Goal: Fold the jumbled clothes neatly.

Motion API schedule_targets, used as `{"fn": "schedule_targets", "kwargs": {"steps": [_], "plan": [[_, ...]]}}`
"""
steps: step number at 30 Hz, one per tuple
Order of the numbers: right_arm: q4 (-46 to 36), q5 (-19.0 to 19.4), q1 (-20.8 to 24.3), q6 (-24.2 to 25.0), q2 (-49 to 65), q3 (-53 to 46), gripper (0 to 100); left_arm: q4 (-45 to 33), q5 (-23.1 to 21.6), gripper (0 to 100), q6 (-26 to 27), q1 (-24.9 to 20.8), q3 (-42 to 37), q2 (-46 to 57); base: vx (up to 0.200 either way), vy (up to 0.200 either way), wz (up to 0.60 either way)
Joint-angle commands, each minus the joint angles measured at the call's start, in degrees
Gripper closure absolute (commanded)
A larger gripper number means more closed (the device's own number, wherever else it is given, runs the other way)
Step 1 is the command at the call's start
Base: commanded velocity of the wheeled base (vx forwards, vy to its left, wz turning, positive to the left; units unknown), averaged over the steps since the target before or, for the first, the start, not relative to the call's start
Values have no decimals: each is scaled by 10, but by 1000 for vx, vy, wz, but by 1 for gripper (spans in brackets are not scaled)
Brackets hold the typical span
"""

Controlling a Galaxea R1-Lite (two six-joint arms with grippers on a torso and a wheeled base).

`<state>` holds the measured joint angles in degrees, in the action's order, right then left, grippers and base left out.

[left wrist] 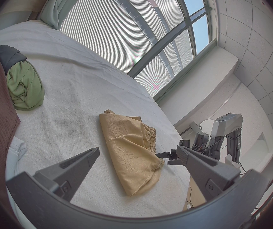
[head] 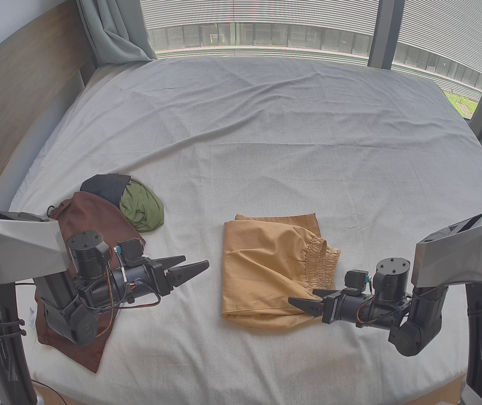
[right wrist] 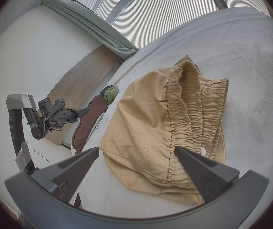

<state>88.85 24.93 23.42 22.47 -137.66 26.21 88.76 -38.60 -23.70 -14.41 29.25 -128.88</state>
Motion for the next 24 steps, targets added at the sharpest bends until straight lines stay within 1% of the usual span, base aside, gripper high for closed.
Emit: {"fn": "schedule_targets", "kwargs": {"steps": [1, 8, 12, 14, 15, 17, 22, 24], "plan": [[-3, -1, 1, 0, -17, -8, 0, 0, -1, 0, 0, 0, -1, 2, 0, 0, 0], [-3, -1, 0, 0, -5, -17, 0, 0, -3, 0, 1, 0, -2, 1, 0, 0, 0], [-3, 0, -7, 0, 54, -34, 0, 0, -3, 0, 1, 1, -1, 2, 0, 0, 0], [-4, 0, -10, 0, 64, -36, 0, 0, -2, 0, 1, 1, -1, 2, 0, 0, 0], [-4, 1, -24, -1, 86, -41, 0, 0, -2, 0, 1, 0, -1, 2, 0, 0, 0], [-5, 2, -41, -3, 94, -46, 0, 0, -2, 0, 1, 1, 0, 2, 0, 0, 0], [-5, 3, -79, -4, 87, -42, 0, 0, -1, 0, 1, 0, -1, 4, 0, 0, 0], [-5, 3, -86, -4, 85, -42, 0, 0, -1, 0, 1, 0, -1, 6, 0, 0, 0]]}}
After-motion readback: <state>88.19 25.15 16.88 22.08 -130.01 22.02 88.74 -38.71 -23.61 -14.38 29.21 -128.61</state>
